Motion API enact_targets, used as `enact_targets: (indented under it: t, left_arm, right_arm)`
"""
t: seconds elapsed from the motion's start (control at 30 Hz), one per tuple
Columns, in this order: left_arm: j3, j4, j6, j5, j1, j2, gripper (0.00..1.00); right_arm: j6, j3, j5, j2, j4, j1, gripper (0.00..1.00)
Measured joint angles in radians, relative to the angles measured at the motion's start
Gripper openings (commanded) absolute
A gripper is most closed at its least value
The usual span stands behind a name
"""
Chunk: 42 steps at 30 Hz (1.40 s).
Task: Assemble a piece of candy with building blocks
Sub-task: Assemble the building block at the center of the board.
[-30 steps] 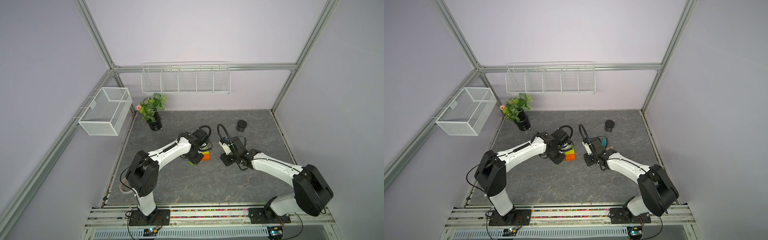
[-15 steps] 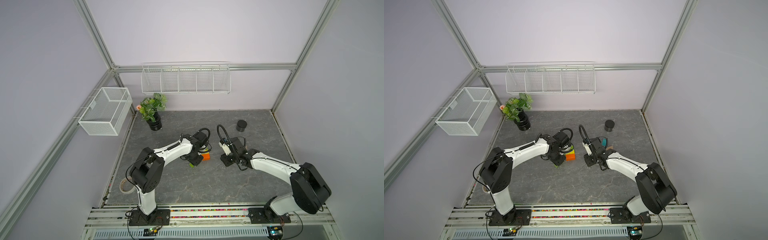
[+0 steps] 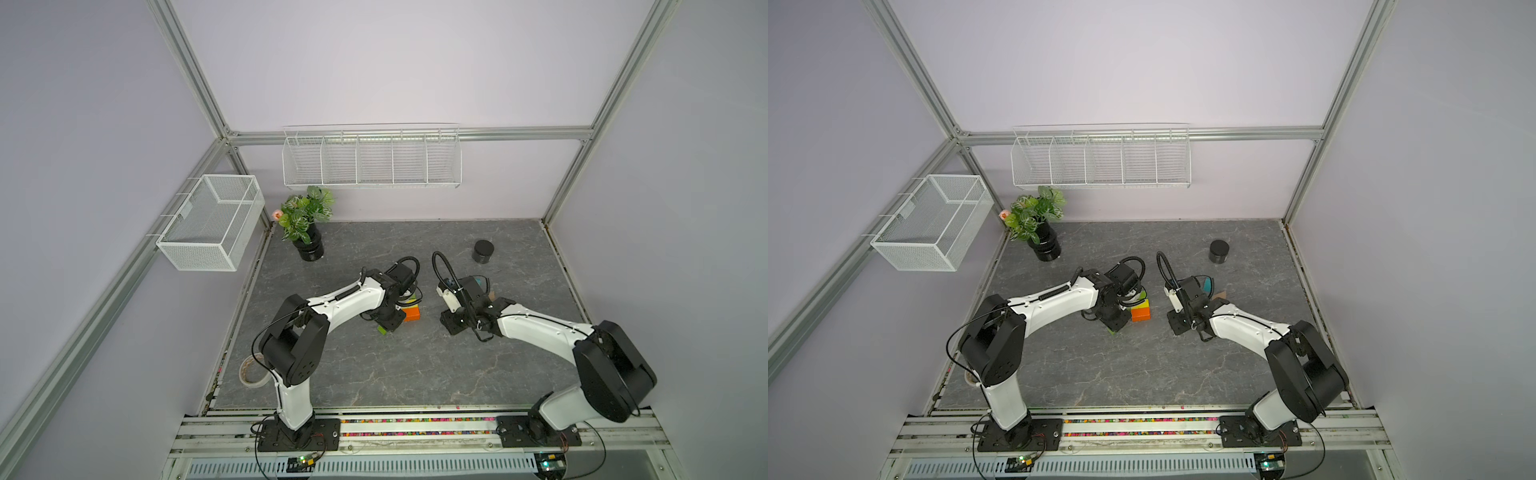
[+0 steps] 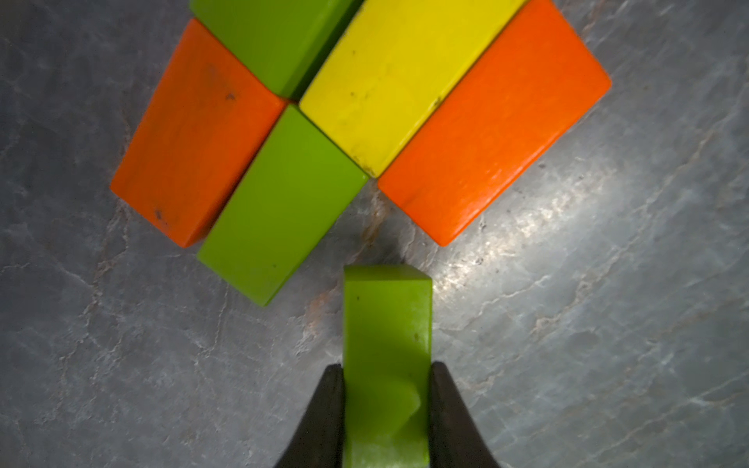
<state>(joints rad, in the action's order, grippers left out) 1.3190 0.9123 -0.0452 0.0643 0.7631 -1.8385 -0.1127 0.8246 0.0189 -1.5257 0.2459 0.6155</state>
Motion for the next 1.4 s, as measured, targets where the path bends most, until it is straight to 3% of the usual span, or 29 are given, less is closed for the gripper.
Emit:
enact_targets:
  t: [0.2,0.23,0.3,0.33,0.6,0.7,0.8,0.83,0.93,1.0,1.13,1.27,1.4]
  left_arm:
    - [-0.001,-0.007,0.009,0.007,-0.006,0.001,0.36]
    - [-0.001,-0.009,0.010,0.010,-0.006,0.001,0.41]
    - [-0.004,-0.016,0.014,0.011,-0.006,0.004,0.72]
    - [-0.007,-0.020,0.014,0.011,-0.006,0.007,0.78]
    - [-0.017,-0.039,0.034,0.033,-0.006,0.035,0.80]
    - [-0.037,-0.068,0.066,0.089,-0.018,0.090,0.58]
    - [-0.073,-0.105,0.129,0.130,-0.072,0.220,0.21]
    - [-0.085,-0.120,0.157,0.142,-0.096,0.282,0.02]
    - [-0.103,-0.163,0.251,0.155,-0.129,0.428,0.00]
    - [-0.138,-0.227,0.341,0.127,-0.126,0.507,0.00]
    - [-0.346,-0.420,0.545,0.027,-0.121,0.621,0.00]
    - [-0.604,-0.593,0.751,-0.093,-0.115,0.647,0.00]
    - [-0.711,-0.649,0.881,-0.143,-0.090,0.639,0.00]
  right_arm:
    - [0.000,0.000,-0.011,-0.012,0.000,0.000,0.41]
    - [0.000,0.000,-0.012,-0.013,0.000,0.000,0.41]
    - [0.000,0.000,-0.013,-0.014,0.000,0.000,0.41]
    - [0.000,0.000,-0.013,-0.014,0.000,0.000,0.41]
    - [0.000,0.000,-0.020,-0.031,0.000,0.000,0.40]
    - [0.000,0.001,-0.021,-0.032,0.000,0.000,0.40]
    - [0.000,0.001,-0.023,-0.032,0.000,0.000,0.40]
    - [0.000,0.002,-0.024,-0.032,0.000,0.000,0.39]
    - [0.000,0.002,-0.028,-0.032,0.000,0.000,0.35]
    - [-0.001,0.002,-0.032,-0.032,-0.002,0.000,0.26]
    - [0.000,0.006,-0.039,-0.032,-0.009,0.000,0.19]
    - [0.002,0.024,-0.042,-0.037,-0.012,-0.001,0.18]
    - [0.001,0.048,-0.047,-0.073,-0.019,-0.002,0.18]
